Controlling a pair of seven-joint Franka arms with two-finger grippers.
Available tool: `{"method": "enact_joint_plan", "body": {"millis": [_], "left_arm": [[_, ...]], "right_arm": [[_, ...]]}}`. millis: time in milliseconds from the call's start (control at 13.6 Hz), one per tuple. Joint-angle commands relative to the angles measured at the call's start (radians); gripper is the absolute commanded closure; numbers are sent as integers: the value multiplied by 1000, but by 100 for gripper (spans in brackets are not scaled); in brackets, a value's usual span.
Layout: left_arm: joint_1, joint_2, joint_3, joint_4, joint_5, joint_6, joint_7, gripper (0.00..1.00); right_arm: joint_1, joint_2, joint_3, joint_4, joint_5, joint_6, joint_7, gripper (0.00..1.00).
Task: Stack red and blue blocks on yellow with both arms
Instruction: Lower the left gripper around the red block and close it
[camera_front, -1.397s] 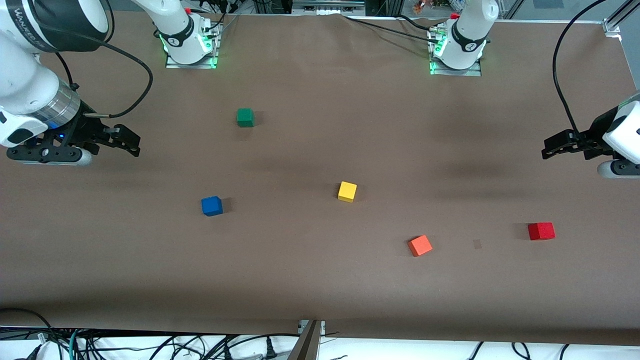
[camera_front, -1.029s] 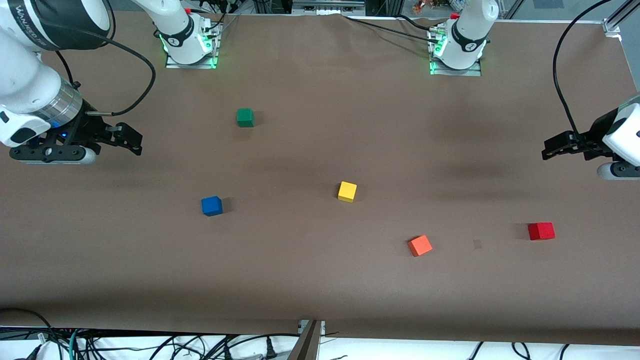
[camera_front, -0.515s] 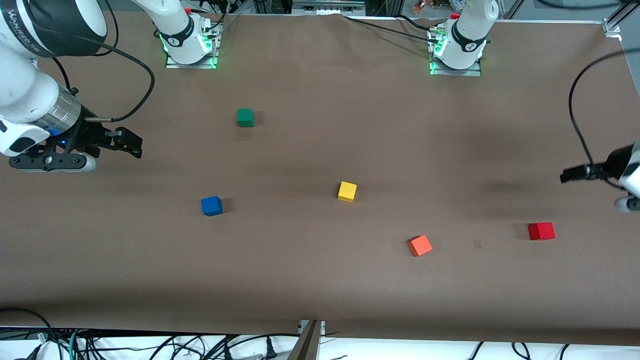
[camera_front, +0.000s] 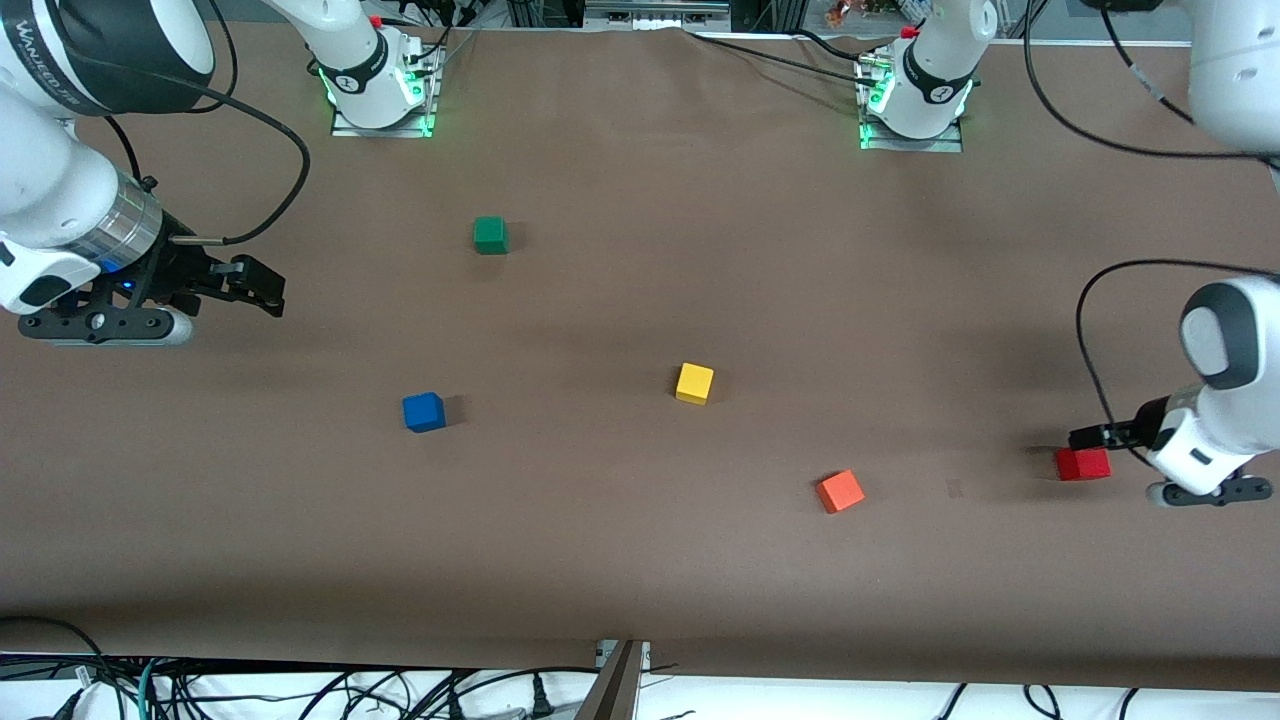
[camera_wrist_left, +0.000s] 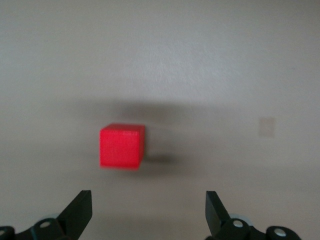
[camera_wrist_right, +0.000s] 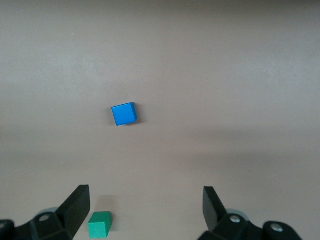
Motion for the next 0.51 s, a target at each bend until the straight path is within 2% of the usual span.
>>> {"method": "enact_joint_plan", "body": {"millis": [0,147,441], "left_arm": [[29,29,-11,-24,23,94,87,0],[51,46,-11,-52,26,154,104,0],[60,66,-11,-52,25,187,145,0]], "right_arm": [[-1,11,2,30,8,-26,-12,0],[-1,12,2,30,7,-26,-12,0],[0,15,2,27,8,-29,-12,0]]}}
